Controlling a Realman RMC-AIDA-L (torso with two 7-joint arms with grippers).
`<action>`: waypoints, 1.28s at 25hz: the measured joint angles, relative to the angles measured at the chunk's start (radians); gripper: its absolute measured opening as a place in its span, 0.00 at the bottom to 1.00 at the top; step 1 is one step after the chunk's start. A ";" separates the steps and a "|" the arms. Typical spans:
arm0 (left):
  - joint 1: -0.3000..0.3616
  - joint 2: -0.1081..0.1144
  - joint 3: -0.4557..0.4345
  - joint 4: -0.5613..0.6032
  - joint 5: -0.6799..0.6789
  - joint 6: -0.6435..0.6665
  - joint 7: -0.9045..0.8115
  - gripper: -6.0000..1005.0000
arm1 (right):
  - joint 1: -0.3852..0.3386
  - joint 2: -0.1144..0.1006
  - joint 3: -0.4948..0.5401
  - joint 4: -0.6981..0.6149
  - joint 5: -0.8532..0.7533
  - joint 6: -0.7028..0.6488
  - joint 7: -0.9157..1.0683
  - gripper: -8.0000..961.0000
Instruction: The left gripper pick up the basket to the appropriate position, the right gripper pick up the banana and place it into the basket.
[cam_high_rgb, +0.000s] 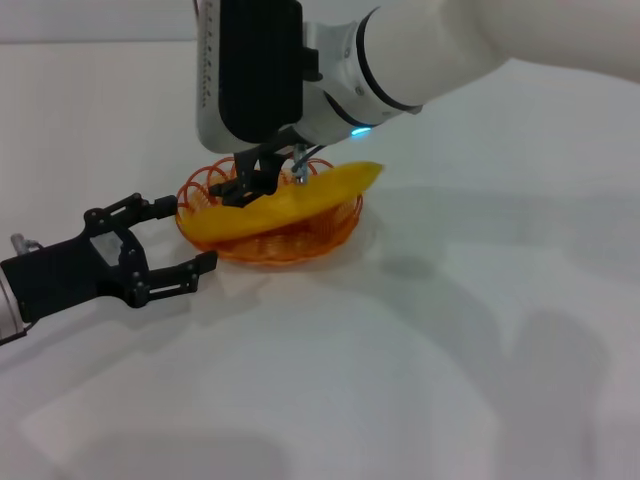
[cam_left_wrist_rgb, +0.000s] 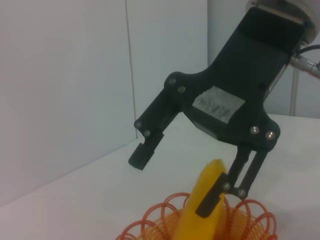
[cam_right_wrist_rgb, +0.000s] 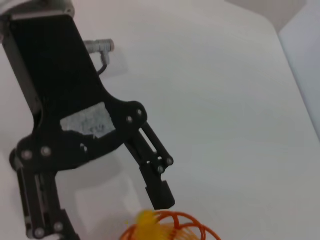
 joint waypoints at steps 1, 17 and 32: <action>0.001 0.000 0.000 0.000 0.000 0.000 0.000 0.89 | -0.003 -0.001 0.000 -0.007 0.000 0.000 0.001 0.79; 0.019 0.001 -0.006 -0.002 0.000 -0.002 0.006 0.89 | -0.338 -0.012 0.196 -0.406 -0.017 -0.123 -0.079 0.79; 0.026 -0.004 -0.006 -0.003 -0.008 -0.002 0.025 0.89 | -0.530 -0.011 0.538 -0.382 0.390 -0.411 -0.417 0.79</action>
